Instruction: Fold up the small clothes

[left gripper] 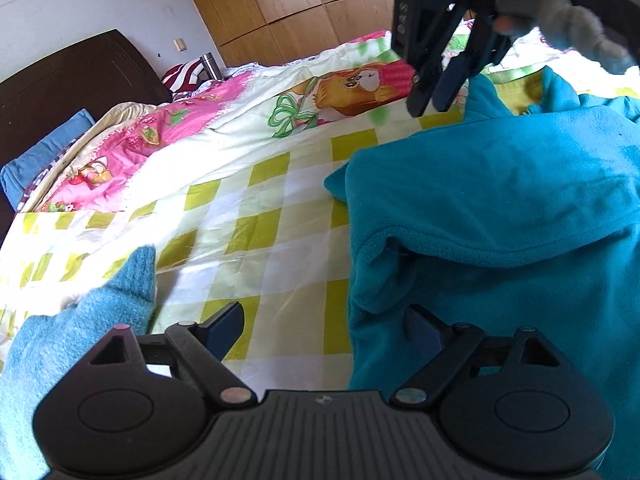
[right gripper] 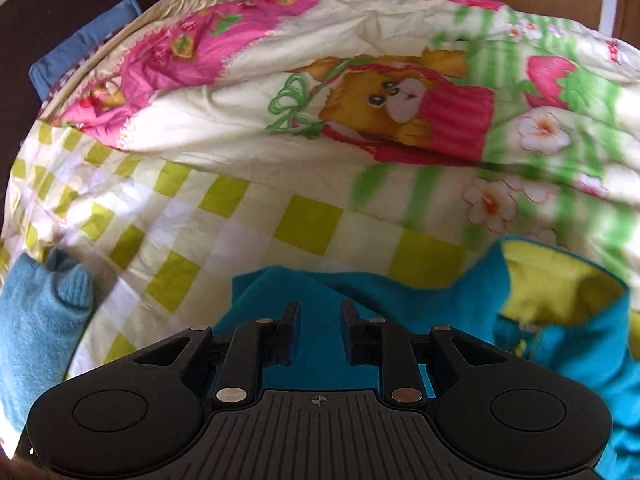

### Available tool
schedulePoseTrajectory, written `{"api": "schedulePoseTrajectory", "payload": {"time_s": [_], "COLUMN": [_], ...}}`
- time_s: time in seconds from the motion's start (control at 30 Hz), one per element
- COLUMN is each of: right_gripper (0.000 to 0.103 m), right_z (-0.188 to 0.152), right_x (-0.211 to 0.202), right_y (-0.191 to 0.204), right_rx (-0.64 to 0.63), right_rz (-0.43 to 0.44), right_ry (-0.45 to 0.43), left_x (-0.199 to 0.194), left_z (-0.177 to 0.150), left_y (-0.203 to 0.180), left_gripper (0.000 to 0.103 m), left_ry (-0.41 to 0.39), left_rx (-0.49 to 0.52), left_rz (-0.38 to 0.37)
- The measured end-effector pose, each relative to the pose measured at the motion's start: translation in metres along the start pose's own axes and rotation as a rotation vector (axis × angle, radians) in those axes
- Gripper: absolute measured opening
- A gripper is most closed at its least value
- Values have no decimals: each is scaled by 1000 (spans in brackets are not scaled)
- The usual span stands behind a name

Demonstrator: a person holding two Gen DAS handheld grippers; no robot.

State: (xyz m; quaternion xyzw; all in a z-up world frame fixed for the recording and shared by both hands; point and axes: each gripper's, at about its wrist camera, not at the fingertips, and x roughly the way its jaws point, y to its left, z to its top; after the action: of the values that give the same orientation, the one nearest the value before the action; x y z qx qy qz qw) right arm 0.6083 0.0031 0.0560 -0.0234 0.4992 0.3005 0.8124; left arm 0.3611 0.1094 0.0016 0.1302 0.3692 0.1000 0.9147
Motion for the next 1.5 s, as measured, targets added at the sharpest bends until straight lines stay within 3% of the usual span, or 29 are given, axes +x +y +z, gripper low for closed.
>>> {"api": "schedulePoseTrajectory", "payload": {"time_s": [0.07,0.2,0.33,0.4,0.47,0.57,0.67,0.83,0.9,0.97,1.0,1.07,1.17,1.27,1.4,1.5], "right_gripper": [35,37,37,36,31,25,26,28,22,9,7,5,4,4,4,4], "right_z": [18,38,41,40,37,36,39,40,36,33,32,33,39,38,32,32], "right_x": [19,50,71,64,55,49,51,76,78,67,58,38,17,22,49,55], "right_y": [4,5,3,-1,1,5,5,2,3,8,8,7,-4,-10,-4,11], "right_rx": [-49,-125,-177,-166,-193,-234,-206,-178,-149,-127,-93,-33,88,145,200,151], "right_rz": [59,124,136,213,282,312,341,277,267,259,272,313,338,293,235,215], "right_ry": [61,151,290,310,328,342,321,319,310,274,253,181,51,14,35,24], "left_x": [1,7,12,12,8,2,1,5,8,10,11,11,-2,-17,4,10], "left_z": [1,8,10,11,9,5,4,3,3,2,2,3,7,5,-8,-11], "left_y": [2,4,-2,-5,-9,-14,-14,-15,-16,-17,-15,-10,2,13,37,44], "left_gripper": [94,90,86,81,72,58,57,60,60,60,57,30,30,25,16,16], "left_ry": [-18,-38,-48,-49,-58,-74,-70,-85,-85,-76,-71,-62,-89,-132,22,3], "left_rx": [-22,-100,-134,-154,-158,-149,-170,-160,-148,-134,-129,-149,-224,-266,-417,-403], "left_rz": [9,25,80,95,103,85,85,110,112,108,99,45,21,31,64,121]}}
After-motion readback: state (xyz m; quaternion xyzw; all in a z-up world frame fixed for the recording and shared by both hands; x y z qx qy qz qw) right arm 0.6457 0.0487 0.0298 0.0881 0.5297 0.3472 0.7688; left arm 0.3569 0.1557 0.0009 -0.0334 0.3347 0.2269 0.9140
